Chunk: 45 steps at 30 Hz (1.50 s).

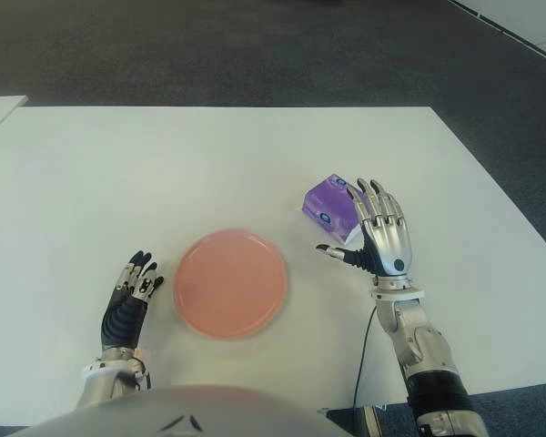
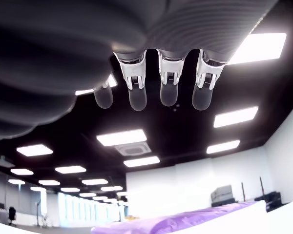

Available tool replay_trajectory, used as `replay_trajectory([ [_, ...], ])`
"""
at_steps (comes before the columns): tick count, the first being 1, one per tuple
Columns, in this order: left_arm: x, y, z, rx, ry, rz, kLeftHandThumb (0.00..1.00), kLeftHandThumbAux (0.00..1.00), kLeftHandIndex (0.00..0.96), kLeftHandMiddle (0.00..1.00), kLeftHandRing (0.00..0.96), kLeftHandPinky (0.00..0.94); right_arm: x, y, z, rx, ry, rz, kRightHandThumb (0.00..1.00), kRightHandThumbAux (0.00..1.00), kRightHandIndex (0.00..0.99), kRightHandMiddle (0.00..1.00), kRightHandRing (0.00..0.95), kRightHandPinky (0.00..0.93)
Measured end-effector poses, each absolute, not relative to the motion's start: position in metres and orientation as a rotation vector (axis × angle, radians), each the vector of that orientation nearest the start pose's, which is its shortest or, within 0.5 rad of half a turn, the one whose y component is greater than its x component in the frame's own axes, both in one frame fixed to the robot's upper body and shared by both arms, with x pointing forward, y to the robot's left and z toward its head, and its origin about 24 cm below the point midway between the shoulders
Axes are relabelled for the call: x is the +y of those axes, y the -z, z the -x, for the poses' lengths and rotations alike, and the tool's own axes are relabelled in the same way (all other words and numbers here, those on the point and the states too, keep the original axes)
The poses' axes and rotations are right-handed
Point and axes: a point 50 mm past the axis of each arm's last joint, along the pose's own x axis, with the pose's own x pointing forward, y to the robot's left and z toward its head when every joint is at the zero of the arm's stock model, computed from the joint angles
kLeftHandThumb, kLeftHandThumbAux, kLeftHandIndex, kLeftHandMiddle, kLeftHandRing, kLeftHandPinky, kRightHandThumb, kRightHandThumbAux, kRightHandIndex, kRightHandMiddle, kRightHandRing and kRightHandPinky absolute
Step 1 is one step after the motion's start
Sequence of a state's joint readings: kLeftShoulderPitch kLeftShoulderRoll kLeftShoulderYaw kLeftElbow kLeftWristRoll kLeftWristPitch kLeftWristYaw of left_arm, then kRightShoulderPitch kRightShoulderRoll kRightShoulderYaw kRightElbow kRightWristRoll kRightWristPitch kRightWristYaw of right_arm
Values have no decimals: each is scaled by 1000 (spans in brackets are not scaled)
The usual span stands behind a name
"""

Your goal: Put the tissue paper into the plate.

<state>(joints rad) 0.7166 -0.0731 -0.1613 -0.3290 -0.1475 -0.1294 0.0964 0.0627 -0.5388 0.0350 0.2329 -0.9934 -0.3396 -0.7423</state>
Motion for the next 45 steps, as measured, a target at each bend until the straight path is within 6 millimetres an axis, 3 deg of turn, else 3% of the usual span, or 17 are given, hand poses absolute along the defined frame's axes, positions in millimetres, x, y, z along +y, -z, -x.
replay_trajectory([
  [13, 146, -6, -112, 204, -221, 234, 33, 507, 0, 0, 0, 0, -250, -43, -244, -473, 197, 1382, 285, 421, 0, 0, 0, 0],
  [25, 151, -3, -114, 174, -204, 234, 30, 495, 0, 0, 0, 0, -251, -35, -250, -432, 177, 1404, 220, 420, 0, 0, 0, 0],
  [45, 152, -2, -114, 199, -220, 230, 65, 513, 0, 0, 0, 15, -249, -28, -263, -388, 156, 1405, 222, 436, 0, 0, 0, 0],
])
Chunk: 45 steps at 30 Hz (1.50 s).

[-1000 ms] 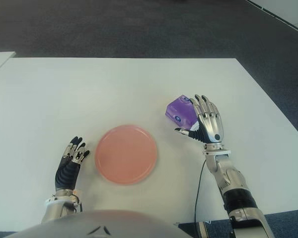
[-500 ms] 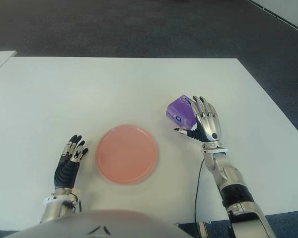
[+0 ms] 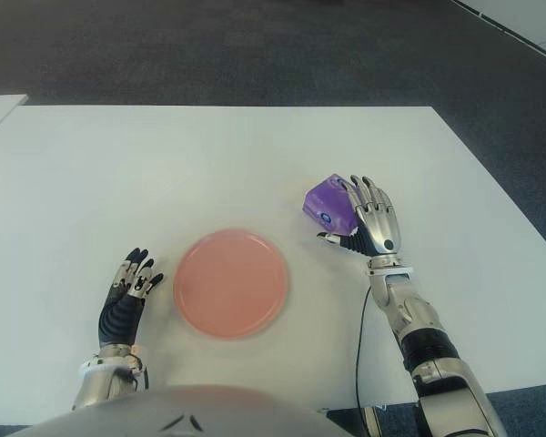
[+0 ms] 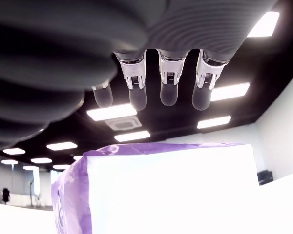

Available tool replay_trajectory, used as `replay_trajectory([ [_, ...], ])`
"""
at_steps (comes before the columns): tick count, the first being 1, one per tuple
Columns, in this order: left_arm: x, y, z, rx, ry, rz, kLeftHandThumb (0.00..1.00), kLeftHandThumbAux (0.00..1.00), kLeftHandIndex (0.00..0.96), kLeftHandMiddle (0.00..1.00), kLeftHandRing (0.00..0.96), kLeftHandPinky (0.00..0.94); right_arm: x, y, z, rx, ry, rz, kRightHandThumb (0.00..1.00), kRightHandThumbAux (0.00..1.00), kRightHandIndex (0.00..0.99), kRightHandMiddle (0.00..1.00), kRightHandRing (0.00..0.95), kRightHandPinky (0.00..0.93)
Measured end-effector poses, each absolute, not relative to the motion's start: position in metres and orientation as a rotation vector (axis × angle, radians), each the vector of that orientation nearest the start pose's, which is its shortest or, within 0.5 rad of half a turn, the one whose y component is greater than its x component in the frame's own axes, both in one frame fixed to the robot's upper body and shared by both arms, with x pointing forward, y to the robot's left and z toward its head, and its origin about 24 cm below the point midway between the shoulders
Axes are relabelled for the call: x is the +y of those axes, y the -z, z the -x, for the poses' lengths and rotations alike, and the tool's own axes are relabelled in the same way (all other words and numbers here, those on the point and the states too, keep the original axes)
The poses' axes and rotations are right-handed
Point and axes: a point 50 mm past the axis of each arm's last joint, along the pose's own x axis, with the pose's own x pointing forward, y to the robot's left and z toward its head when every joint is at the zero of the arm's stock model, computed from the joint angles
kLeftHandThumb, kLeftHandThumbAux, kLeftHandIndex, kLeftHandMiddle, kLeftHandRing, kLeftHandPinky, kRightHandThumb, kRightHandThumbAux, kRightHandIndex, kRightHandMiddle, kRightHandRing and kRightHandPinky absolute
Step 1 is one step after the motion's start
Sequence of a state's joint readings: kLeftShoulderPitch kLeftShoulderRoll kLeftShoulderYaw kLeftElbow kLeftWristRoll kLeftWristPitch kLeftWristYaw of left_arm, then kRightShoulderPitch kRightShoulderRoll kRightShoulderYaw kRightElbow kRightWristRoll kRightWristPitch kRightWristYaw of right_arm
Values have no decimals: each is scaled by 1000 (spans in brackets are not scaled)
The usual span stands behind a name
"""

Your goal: Put the tissue paper into the plate.

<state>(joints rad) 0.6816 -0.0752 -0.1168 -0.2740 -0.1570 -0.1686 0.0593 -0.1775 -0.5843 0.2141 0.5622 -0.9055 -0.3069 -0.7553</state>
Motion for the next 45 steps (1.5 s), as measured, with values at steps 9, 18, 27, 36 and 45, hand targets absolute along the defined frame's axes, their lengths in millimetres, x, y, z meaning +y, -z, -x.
replay_trajectory([
  [9, 152, -2, -114, 202, -233, 224, 63, 511, 0, 0, 0, 15, -249, -24, -268, -363, 140, 1410, 211, 428, 0, 0, 0, 0],
  [18, 153, -2, -114, 202, -236, 218, 58, 510, 0, 0, 0, 18, -248, -18, -272, -326, 135, 1399, 206, 426, 0, 0, 0, 0],
  [27, 155, -2, -114, 200, -245, 213, 50, 518, 0, 0, 0, 19, -248, -14, -274, -300, 131, 1391, 203, 430, 0, 0, 0, 0],
  [36, 157, -1, -113, 194, -254, 212, 47, 524, 0, 0, 0, 17, -247, -12, -278, -295, 132, 1398, 192, 427, 0, 0, 0, 0],
  [45, 158, -1, -113, 193, -257, 217, 44, 528, 0, 0, 0, 7, -245, -13, -282, -310, 147, 1394, 184, 406, 0, 0, 0, 0],
])
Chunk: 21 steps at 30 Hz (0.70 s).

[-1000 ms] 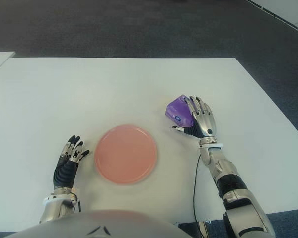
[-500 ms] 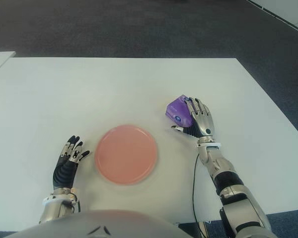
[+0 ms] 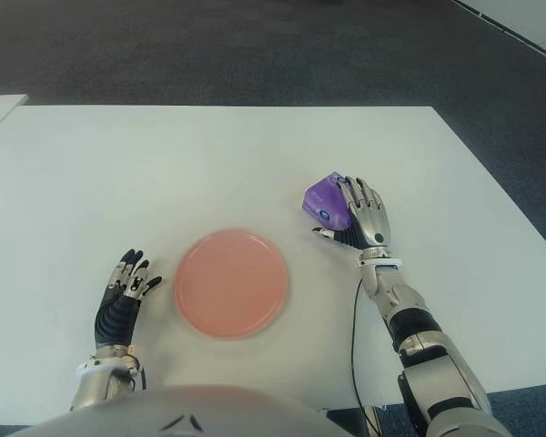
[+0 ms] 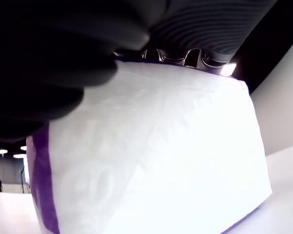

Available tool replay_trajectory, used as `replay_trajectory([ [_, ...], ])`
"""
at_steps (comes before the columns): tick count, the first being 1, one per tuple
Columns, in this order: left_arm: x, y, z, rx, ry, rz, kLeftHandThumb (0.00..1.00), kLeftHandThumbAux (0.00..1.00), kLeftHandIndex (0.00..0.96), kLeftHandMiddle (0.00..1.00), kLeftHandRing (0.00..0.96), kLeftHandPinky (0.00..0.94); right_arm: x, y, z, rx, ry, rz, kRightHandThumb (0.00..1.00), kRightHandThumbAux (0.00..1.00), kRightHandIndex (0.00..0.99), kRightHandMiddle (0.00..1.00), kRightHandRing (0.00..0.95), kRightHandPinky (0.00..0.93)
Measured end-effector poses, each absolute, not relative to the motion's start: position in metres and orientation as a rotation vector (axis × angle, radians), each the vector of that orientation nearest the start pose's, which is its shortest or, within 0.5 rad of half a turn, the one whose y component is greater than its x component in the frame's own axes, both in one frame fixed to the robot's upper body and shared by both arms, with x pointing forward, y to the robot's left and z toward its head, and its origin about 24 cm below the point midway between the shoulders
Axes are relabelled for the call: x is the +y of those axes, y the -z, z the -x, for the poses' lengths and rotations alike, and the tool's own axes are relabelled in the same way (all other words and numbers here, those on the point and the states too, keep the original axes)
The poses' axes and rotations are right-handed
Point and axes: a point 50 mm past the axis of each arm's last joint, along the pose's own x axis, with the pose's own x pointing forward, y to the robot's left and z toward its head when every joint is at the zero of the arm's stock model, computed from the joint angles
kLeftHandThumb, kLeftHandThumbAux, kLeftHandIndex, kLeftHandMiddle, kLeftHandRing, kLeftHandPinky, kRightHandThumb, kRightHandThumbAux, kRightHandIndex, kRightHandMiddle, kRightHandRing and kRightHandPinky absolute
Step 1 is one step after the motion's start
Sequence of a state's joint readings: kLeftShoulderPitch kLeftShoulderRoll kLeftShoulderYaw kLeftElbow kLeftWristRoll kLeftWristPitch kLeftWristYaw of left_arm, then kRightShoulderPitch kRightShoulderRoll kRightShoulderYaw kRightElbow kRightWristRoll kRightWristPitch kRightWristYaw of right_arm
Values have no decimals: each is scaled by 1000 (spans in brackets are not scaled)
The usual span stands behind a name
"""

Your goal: Put the tissue paper into the plate.

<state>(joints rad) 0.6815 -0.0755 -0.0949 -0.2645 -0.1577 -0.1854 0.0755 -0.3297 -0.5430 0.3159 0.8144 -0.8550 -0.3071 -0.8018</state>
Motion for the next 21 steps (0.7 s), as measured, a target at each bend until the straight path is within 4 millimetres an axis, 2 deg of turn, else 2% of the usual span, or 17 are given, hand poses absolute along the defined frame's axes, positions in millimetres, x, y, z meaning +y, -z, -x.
replay_trajectory([
  [9, 158, -1, -113, 192, -253, 218, 43, 532, 0, 0, 0, 1, -243, -8, -281, -296, 130, 1396, 183, 419, 0, 0, 0, 0],
  [21, 159, -1, -113, 191, -255, 218, 42, 529, 0, 0, 0, 3, -247, -1, -286, -221, 97, 1404, 239, 400, 0, 4, 0, 0],
])
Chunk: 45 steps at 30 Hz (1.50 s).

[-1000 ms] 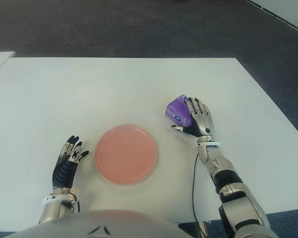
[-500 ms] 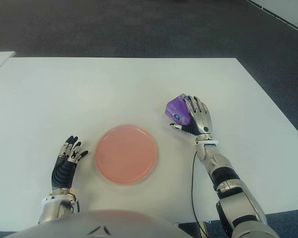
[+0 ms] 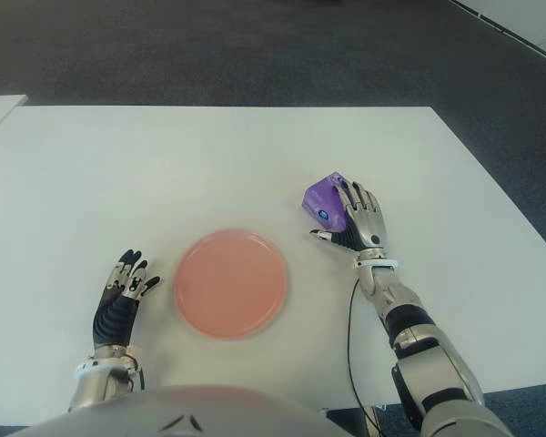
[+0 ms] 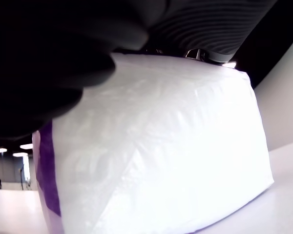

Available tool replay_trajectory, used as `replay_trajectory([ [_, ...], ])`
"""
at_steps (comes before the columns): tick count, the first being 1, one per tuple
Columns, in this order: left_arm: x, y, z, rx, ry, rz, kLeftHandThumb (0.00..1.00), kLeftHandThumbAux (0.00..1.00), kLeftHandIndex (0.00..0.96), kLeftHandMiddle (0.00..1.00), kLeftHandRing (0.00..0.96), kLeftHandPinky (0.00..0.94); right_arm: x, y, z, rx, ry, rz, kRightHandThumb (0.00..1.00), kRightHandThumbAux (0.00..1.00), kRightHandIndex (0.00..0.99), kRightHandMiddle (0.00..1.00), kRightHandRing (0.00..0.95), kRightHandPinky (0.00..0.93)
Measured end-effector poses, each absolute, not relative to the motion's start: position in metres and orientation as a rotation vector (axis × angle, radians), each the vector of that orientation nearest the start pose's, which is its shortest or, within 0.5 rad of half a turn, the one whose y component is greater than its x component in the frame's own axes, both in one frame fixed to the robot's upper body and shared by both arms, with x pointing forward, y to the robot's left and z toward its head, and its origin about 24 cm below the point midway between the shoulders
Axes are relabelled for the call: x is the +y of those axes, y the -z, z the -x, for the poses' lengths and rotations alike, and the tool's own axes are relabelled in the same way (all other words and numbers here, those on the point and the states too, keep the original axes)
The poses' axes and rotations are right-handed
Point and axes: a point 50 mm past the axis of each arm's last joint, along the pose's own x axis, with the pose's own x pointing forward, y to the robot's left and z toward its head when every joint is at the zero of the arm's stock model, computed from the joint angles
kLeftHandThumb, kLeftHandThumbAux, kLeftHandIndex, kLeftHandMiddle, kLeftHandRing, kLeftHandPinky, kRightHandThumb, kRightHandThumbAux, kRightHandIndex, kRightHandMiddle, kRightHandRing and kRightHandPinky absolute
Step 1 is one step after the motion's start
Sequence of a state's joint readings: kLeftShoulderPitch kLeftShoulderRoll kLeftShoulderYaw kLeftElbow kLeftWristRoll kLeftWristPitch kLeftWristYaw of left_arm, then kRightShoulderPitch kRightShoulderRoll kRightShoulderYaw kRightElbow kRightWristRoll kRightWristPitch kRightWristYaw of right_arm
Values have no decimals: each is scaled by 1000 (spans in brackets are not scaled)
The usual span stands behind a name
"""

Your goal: Put the tissue paper into the plate.

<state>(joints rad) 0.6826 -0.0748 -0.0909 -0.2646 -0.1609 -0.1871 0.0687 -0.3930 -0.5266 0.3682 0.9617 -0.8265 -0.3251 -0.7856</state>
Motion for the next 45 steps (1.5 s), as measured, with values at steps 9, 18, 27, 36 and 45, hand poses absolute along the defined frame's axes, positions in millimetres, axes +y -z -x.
replay_trajectory([
  [9, 158, -2, -113, 188, -248, 230, 39, 526, 0, 0, 0, 0, -248, -1, -294, -152, 22, 1402, 247, 382, 0, 0, 0, 0],
  [18, 158, -2, -113, 186, -244, 239, 41, 528, 0, 0, 0, 4, -249, -6, -303, -109, -40, 1419, 246, 371, 0, 0, 0, 0],
  [27, 158, -3, -114, 174, -231, 264, 46, 510, 0, 0, 0, 0, -250, -8, -307, -79, -58, 1408, 236, 367, 0, 0, 0, 0],
  [36, 160, -4, -115, 161, -226, 292, 46, 498, 0, 0, 0, 7, -251, -12, -311, -63, -89, 1401, 225, 382, 0, 0, 0, 0],
  [45, 159, -4, -117, 172, -222, 321, 65, 505, 0, 0, 0, 11, -252, -13, -314, -49, -107, 1418, 220, 367, 0, 0, 0, 0],
])
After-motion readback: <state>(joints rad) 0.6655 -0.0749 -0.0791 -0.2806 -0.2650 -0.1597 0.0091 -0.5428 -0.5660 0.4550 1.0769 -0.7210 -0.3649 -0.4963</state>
